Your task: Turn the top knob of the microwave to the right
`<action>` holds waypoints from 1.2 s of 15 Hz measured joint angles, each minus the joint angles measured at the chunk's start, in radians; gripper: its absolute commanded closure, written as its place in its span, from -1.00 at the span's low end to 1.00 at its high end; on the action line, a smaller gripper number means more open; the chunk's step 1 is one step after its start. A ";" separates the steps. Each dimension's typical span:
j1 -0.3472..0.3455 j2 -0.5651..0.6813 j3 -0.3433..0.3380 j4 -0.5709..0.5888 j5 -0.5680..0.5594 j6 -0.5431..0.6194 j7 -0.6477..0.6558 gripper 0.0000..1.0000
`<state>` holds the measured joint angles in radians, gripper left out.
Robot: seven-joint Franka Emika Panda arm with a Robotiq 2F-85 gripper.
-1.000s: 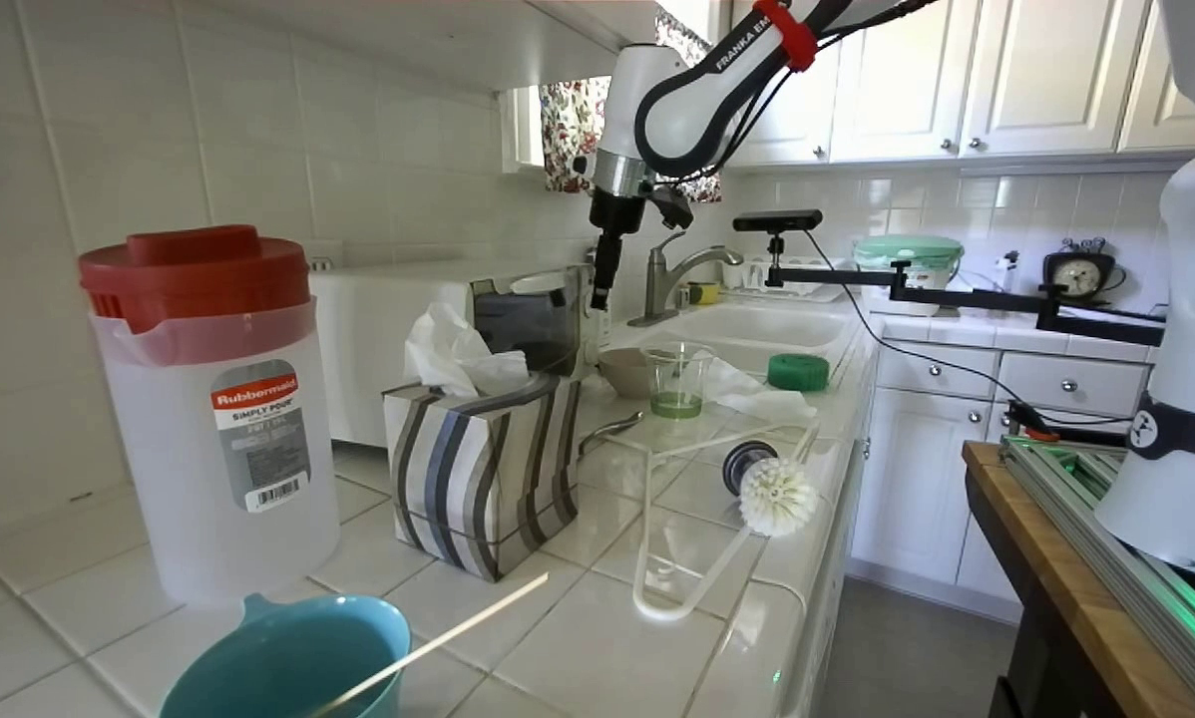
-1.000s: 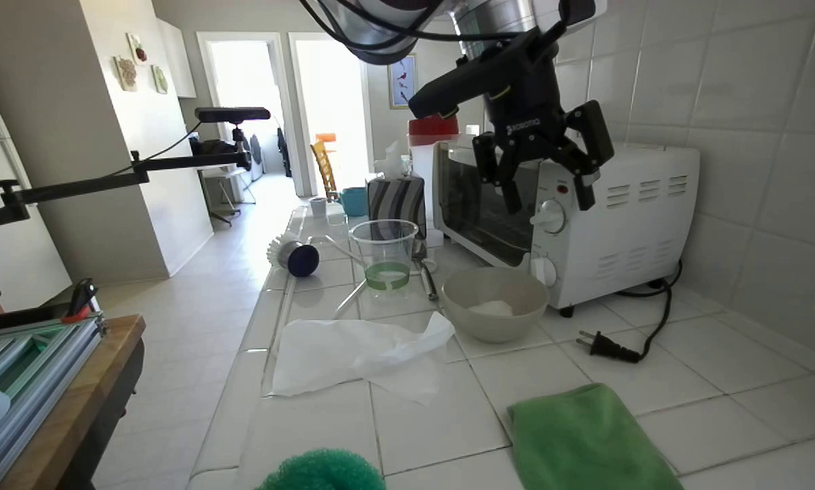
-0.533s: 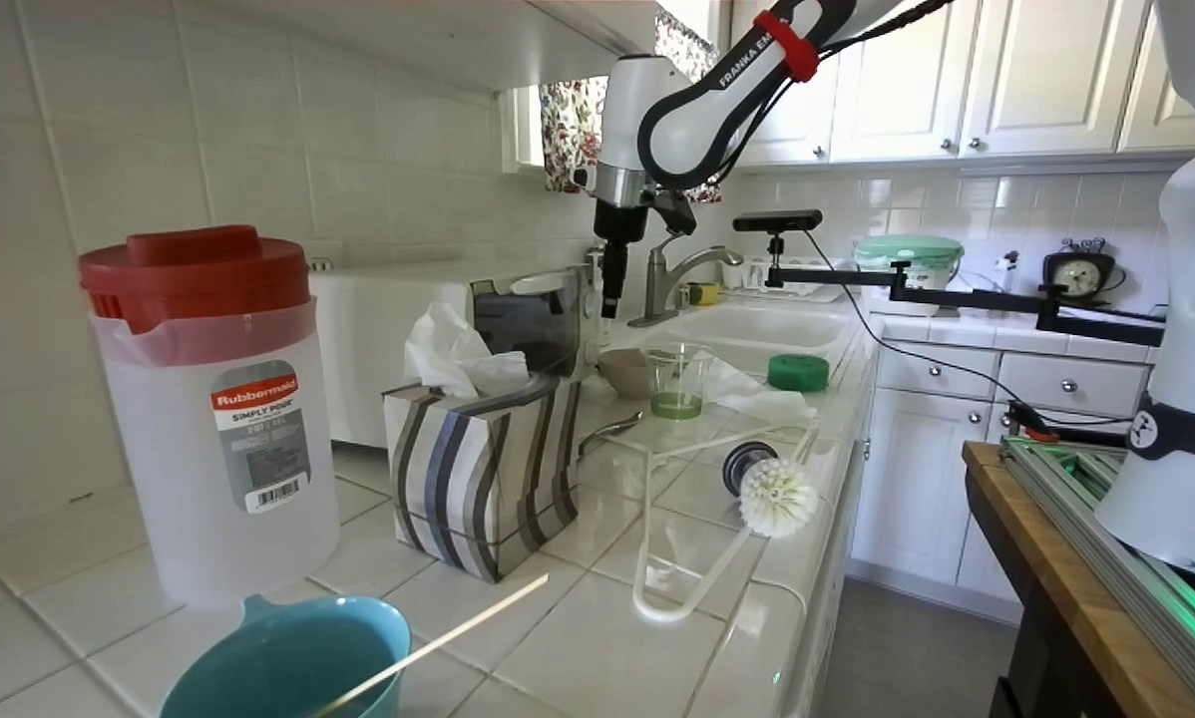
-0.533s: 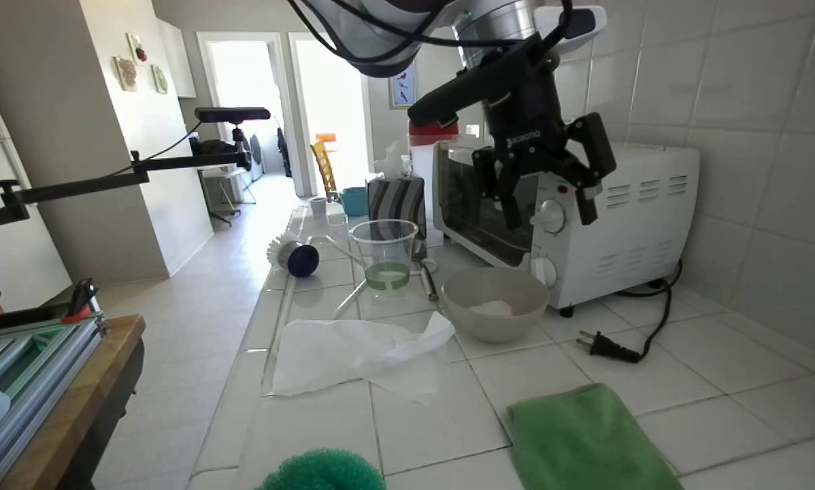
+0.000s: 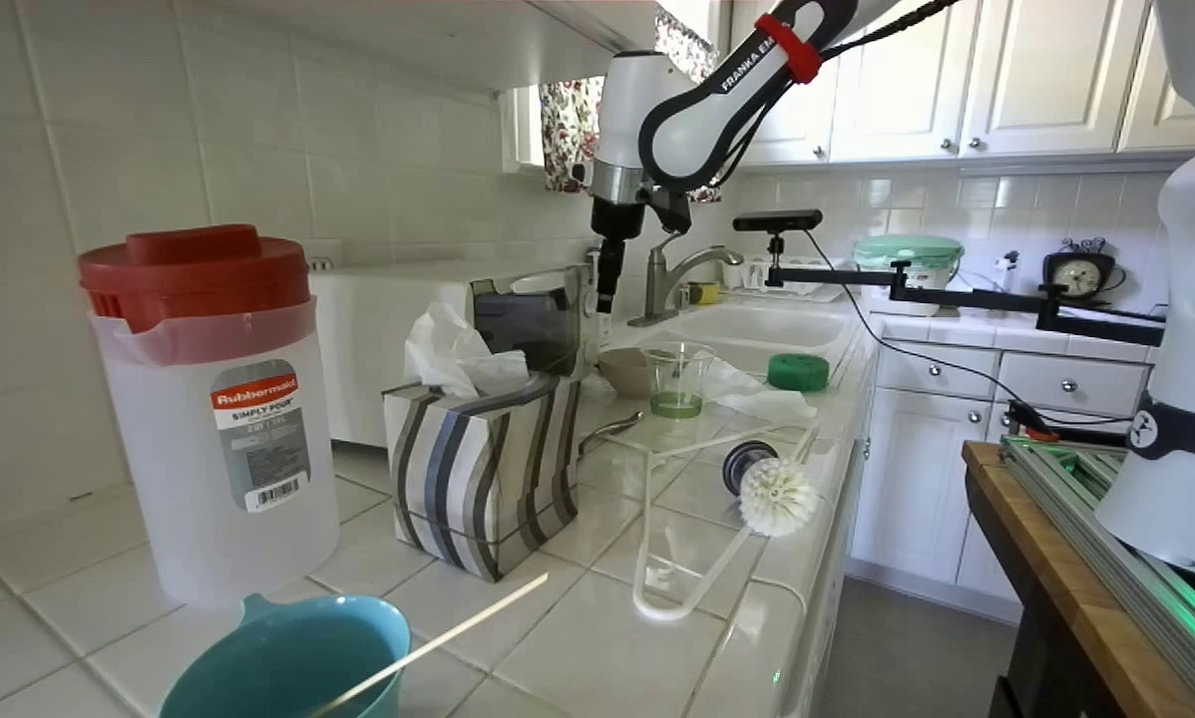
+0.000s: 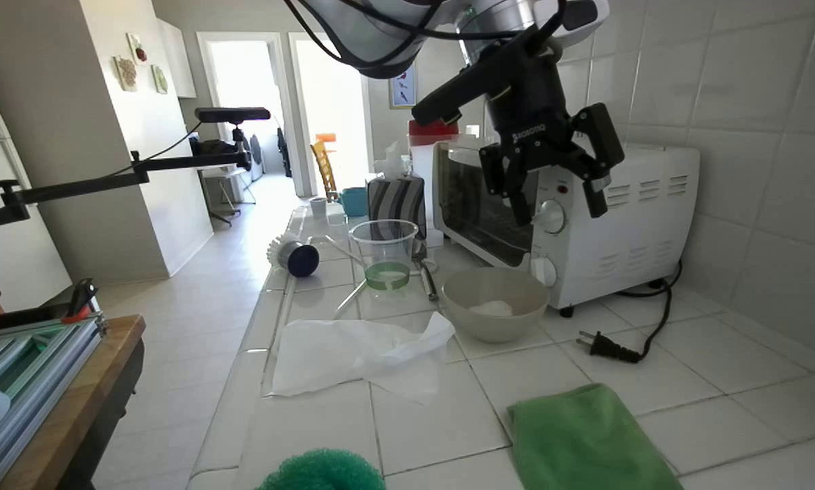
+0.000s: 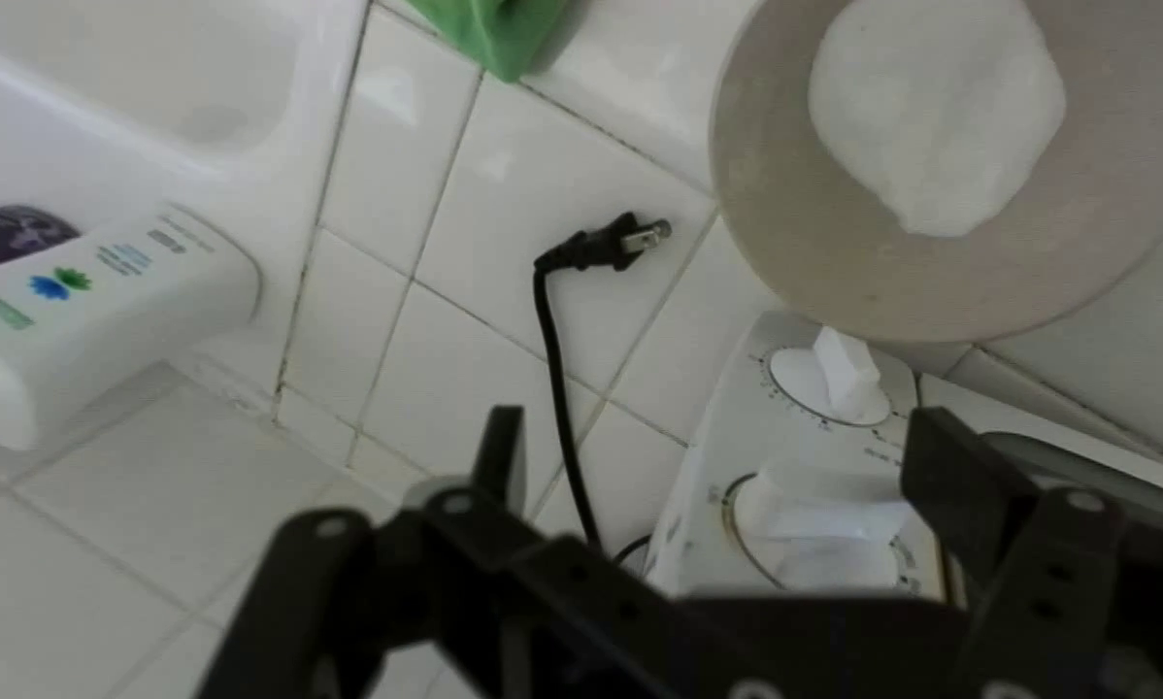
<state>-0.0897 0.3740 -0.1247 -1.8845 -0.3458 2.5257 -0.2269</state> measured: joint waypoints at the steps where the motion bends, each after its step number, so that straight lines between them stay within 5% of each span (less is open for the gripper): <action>1: 0.002 0.002 -0.001 0.001 -0.003 0.000 0.006 -1.00; 18: 0.076 0.035 -0.049 0.027 -0.184 -0.043 0.117 -1.00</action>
<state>-0.0132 0.4090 -0.1740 -1.8574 -0.5302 2.4823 -0.1097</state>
